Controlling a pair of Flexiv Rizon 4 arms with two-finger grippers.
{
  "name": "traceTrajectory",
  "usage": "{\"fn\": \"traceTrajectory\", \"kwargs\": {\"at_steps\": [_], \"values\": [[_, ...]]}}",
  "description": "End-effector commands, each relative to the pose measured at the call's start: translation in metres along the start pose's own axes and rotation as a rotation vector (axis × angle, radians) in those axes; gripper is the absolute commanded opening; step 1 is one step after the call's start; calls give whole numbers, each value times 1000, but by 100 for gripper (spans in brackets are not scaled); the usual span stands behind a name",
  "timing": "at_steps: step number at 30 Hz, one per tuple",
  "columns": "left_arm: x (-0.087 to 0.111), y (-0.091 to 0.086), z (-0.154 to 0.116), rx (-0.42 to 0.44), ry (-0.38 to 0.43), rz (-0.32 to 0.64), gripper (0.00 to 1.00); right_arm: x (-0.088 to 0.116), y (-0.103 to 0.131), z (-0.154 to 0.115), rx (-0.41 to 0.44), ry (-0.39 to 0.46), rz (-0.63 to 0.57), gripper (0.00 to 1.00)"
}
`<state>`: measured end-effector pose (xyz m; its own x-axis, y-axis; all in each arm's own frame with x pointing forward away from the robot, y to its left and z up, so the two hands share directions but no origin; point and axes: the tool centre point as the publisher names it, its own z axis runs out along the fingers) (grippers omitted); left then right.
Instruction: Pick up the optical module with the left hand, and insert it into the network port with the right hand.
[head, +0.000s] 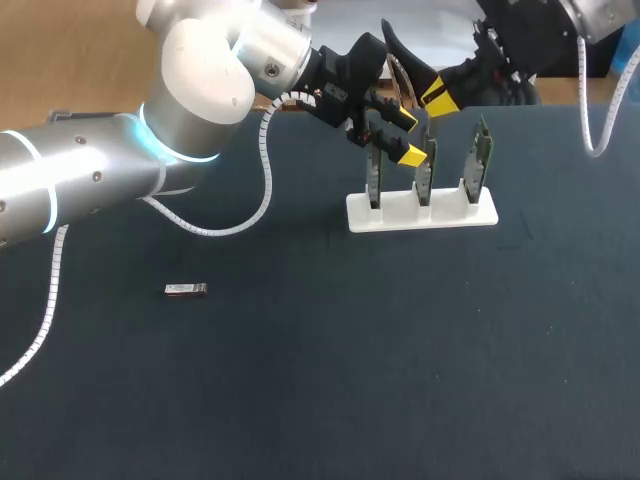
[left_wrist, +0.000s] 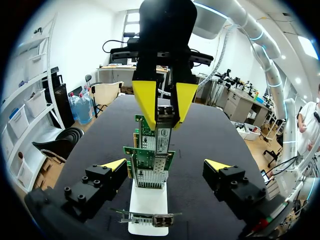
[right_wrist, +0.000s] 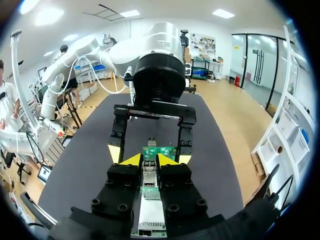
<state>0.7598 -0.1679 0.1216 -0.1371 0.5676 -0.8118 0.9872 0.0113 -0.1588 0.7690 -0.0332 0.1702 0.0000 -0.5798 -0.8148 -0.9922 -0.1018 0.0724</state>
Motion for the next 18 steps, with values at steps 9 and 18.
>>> {"fn": "traceTrajectory", "kwargs": {"at_steps": [9,18], "values": [[-1,0,0,-2,3,-2,100,3,-2,2,-13,3,5,0],[-1,0,0,-2,3,-2,100,7,-3,3,-12,0,16,0]]}}
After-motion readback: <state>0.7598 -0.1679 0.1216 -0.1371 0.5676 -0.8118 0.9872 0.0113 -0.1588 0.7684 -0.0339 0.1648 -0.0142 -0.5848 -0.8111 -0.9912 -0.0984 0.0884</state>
